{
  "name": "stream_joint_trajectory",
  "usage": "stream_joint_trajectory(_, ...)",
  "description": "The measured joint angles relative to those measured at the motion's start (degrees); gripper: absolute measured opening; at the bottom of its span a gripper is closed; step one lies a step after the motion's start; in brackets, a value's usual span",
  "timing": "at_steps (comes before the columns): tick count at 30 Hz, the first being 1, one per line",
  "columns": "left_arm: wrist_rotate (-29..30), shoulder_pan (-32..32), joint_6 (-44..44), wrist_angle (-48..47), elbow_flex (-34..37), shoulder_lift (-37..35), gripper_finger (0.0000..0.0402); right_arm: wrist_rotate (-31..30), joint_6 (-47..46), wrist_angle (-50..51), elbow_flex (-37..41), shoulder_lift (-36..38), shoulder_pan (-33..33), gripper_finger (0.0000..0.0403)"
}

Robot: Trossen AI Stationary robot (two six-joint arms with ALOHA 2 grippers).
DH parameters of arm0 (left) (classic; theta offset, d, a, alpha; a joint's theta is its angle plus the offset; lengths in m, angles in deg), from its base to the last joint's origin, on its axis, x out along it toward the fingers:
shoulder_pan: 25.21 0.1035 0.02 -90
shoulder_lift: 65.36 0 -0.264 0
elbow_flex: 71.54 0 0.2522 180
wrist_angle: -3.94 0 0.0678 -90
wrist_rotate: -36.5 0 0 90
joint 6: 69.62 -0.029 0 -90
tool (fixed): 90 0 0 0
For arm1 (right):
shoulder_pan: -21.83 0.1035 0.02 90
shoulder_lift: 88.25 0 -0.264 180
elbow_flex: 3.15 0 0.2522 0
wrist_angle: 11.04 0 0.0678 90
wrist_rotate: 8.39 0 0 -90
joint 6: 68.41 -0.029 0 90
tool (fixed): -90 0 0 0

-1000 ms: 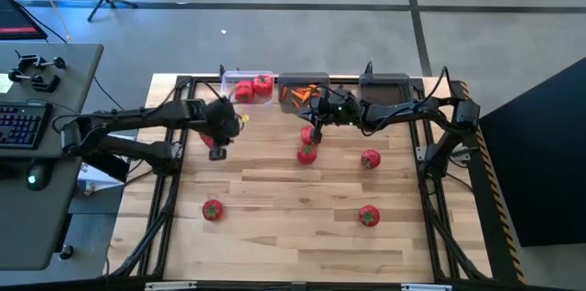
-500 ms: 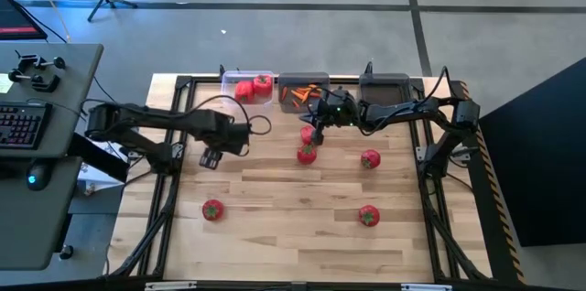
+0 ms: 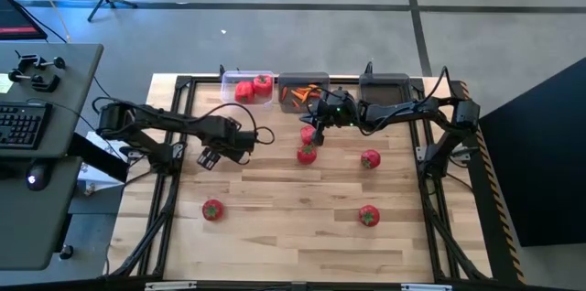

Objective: Sort produce into baskets
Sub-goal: Put the red bell pepper into the transparent bin

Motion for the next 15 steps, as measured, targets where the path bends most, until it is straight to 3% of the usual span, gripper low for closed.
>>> stream_joint_trajectory(4,1.15,-1.08,-1.86,0.72,2.66,-0.06,0.0255,0.00,1.14,0.05,0.00,0.00,0.00,0.0000)
stream_joint_trajectory(9,7.49,-2.50,-5.83,2.19,6.77,-0.02,0.0255,-0.01,2.15,0.06,0.00,0.00,0.00,0.0000)
stream_joint_trajectory(15,8.06,-2.59,-5.88,5.27,7.71,-0.02,0.0255,0.00,2.54,0.04,0.00,0.00,0.00,0.0000)
